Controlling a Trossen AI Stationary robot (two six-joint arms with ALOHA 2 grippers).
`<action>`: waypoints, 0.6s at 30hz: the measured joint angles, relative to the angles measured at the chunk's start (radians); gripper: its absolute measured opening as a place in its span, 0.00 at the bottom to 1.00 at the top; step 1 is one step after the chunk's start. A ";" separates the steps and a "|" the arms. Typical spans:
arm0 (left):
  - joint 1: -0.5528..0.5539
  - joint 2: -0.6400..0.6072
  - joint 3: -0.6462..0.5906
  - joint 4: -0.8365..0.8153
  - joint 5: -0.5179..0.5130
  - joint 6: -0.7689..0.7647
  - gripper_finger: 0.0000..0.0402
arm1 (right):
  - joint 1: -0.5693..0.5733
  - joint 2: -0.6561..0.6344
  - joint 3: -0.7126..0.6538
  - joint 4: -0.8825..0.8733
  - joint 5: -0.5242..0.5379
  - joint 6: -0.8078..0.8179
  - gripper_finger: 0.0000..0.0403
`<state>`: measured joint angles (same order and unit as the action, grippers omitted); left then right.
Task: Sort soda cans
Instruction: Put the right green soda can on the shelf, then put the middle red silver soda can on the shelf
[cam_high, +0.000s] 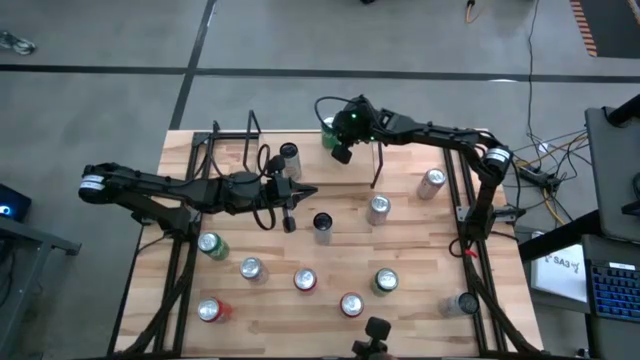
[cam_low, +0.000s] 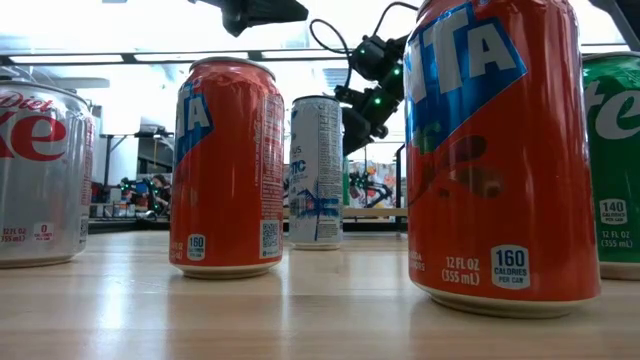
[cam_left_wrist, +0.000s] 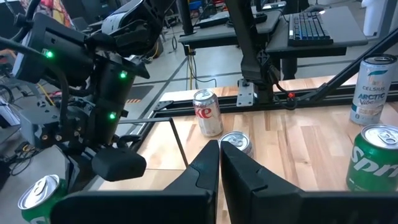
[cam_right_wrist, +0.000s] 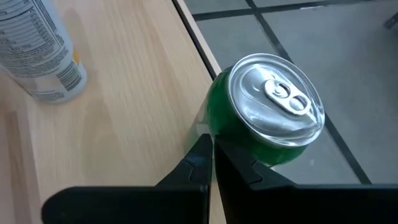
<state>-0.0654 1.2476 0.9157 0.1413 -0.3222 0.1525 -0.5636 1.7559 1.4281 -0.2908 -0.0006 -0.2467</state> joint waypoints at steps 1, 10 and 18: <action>0.000 0.000 0.000 0.000 0.000 0.001 0.00 | 0.000 0.000 0.000 0.003 0.000 0.000 0.02; 0.000 0.000 0.000 0.000 0.000 0.003 0.00 | 0.019 -0.020 0.000 -0.024 -0.008 0.033 0.02; 0.000 0.000 0.000 -0.002 0.000 -0.083 0.00 | 0.100 -0.121 0.000 -0.146 -0.008 0.067 0.02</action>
<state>-0.0658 1.2476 0.9157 0.1394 -0.3222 0.0695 -0.4640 1.6353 1.4281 -0.4363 -0.0086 -0.1795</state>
